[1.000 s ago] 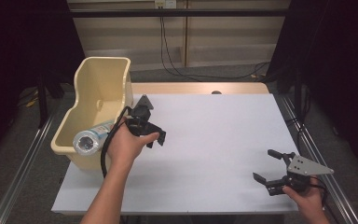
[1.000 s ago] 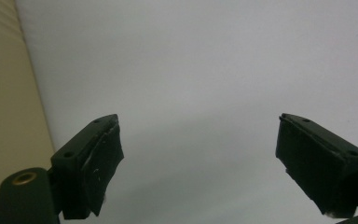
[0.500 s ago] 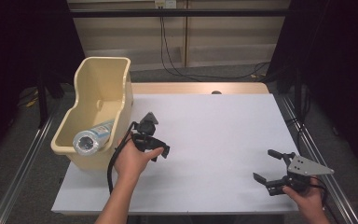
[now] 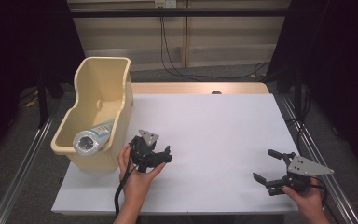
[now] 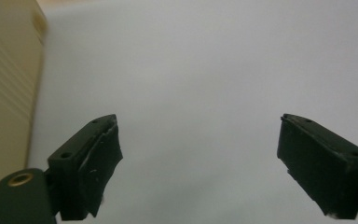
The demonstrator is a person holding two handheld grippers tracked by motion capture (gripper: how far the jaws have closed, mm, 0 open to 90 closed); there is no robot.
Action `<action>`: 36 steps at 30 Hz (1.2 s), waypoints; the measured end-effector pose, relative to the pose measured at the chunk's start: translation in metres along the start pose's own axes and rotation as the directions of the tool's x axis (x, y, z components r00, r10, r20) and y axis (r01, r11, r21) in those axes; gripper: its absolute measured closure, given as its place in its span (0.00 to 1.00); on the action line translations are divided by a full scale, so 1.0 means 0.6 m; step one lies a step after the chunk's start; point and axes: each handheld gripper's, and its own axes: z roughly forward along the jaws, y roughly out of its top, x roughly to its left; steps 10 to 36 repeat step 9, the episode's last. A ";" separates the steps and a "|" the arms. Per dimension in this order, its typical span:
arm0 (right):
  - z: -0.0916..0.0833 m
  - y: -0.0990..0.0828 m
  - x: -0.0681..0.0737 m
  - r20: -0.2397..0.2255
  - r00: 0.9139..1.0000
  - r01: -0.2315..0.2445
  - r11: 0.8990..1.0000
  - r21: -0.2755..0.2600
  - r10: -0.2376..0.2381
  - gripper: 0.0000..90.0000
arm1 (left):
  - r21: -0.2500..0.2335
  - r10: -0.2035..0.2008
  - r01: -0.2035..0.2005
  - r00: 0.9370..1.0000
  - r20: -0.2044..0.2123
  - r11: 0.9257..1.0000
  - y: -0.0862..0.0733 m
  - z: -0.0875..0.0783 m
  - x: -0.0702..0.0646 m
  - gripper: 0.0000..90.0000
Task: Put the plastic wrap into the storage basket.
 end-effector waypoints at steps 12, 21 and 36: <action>0.000 -0.001 0.001 0.000 1.000 0.011 1.000 0.005 -0.011 0.03 | -0.214 -0.030 0.032 0.999 0.011 0.976 -0.042 0.009 -0.003 0.07; 0.000 -0.001 0.001 0.000 1.000 0.011 1.000 0.005 -0.011 0.03 | -0.214 -0.030 0.032 0.999 0.011 0.976 -0.042 0.009 -0.003 0.07; 0.000 -0.001 0.001 0.000 1.000 0.011 1.000 0.005 -0.011 0.03 | -0.214 -0.030 0.032 0.999 0.011 0.976 -0.042 0.009 -0.003 0.07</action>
